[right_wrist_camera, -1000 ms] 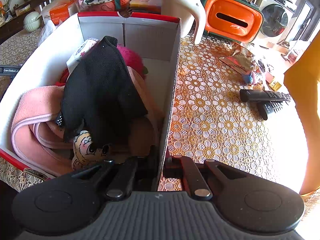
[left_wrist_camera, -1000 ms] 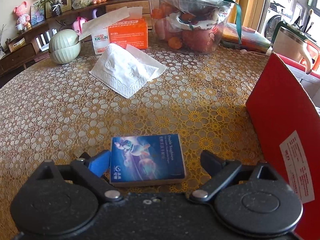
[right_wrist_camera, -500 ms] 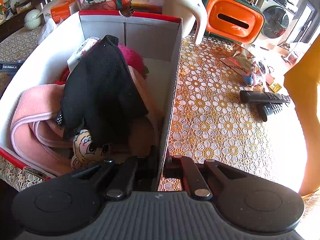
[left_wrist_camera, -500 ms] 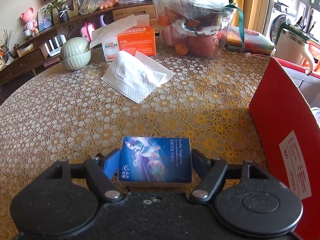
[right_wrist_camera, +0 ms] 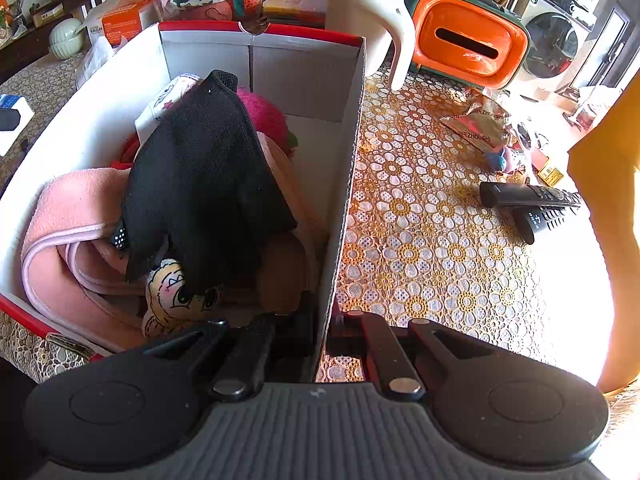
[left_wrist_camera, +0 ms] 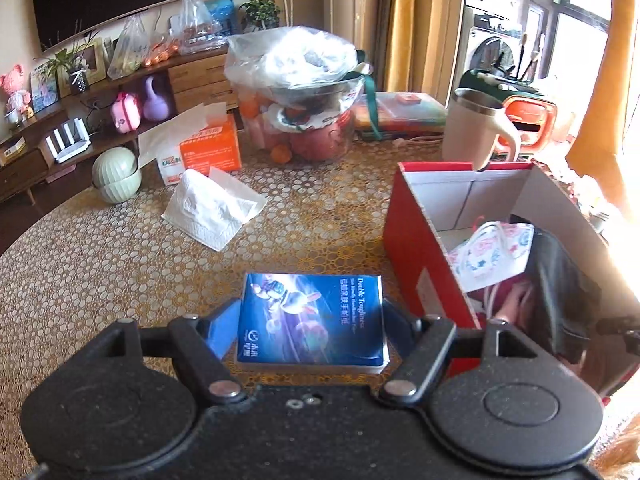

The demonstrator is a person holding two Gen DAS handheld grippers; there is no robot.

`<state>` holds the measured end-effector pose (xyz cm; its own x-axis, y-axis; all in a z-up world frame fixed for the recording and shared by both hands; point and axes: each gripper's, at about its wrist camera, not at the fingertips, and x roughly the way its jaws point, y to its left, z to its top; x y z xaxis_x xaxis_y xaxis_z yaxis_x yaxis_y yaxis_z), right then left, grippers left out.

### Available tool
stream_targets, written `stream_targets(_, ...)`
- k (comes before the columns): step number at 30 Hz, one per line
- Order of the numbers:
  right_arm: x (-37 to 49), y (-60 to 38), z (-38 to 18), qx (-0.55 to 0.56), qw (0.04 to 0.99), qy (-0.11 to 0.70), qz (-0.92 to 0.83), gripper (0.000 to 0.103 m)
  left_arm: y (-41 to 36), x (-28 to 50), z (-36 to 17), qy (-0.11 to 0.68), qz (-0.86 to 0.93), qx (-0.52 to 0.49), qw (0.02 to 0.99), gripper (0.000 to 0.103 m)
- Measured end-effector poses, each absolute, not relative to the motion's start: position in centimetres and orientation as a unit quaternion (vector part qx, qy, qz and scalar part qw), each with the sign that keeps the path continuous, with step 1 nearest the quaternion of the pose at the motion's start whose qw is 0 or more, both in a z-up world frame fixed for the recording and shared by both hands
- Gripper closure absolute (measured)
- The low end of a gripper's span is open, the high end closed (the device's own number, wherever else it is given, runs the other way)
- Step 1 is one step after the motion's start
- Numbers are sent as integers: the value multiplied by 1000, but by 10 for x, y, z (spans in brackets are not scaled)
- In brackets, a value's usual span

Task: Organize objects
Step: 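Lift the blue tissue pack and carry it over the shoebox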

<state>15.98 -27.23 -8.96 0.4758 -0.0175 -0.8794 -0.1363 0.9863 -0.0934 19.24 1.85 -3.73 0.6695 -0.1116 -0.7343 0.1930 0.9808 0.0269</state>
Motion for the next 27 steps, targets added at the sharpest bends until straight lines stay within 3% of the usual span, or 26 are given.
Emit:
stream_targets(13,160,-272,-90,-75,856,511,35,99,-53,160,2,358,-196,87,909,29)
stream_targets(27,161,-270,-88,-82,854,512,41,98,-121,162,-13,345,-264,139,890,29)
